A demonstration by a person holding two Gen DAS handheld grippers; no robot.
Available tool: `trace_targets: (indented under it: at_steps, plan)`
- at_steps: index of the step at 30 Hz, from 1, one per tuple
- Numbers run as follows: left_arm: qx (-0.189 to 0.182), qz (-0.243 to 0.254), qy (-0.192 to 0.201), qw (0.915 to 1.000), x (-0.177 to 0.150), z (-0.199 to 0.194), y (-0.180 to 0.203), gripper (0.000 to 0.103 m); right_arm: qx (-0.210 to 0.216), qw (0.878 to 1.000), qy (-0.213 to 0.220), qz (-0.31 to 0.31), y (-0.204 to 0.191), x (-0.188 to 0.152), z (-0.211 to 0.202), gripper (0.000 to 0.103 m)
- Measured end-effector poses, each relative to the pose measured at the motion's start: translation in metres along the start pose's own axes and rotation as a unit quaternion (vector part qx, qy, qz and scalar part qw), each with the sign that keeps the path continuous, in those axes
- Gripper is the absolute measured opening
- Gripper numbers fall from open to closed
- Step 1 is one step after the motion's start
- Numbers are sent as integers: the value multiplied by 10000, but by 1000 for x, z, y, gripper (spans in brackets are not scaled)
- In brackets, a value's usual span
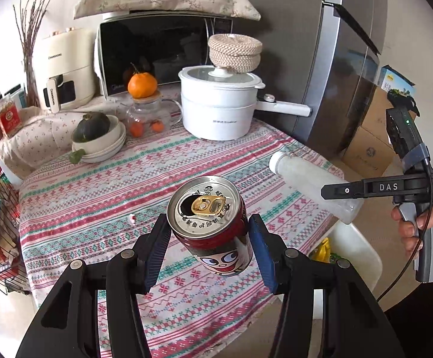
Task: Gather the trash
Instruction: 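Carry the red can and plastic bottle to the bin and release both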
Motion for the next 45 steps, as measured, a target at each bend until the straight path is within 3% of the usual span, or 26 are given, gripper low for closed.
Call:
trace_targets:
  at_steps: [5,10,14,22,28,41,45]
  plan:
    - [-352,-130,149,9992,3,2,44,56,-95,9995,196,-249,28,-23,-36,51]
    - [-731,-5,131,9972,-5,17,91,56,-18,9996,280,-96,69,-41,-56,51]
    - [-1328,114,71,9911,-15,33,130,56,-161,9998,47,67,100,-53,-58,52]
    - [-1676,893,-172,9817,-24,65,206,56,-357,9992,85,126,136,-62,-77,52]
    - [-1779,1108,-407,9769,-28,96,239,56,-549,9977,200,332,161,-65,-90,52]
    - [-1750,1418,-786,9711,-35,134,272,58,-1036,9913,-25,808,217,-82,-91,52]
    - [-1665,1282,-781,9745,-33,127,263,70,-1117,9902,-96,831,222,-86,-89,52]
Point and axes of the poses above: each gripper's, at about its wrist camera, not at the fingertips, and z roughly the way its jaws point, y to its right, x to its top, the point moved 3 cm from there along z, roughly the way its jaws point, and after that the axes turned 14 degrees about z, right-handed, at the moved point
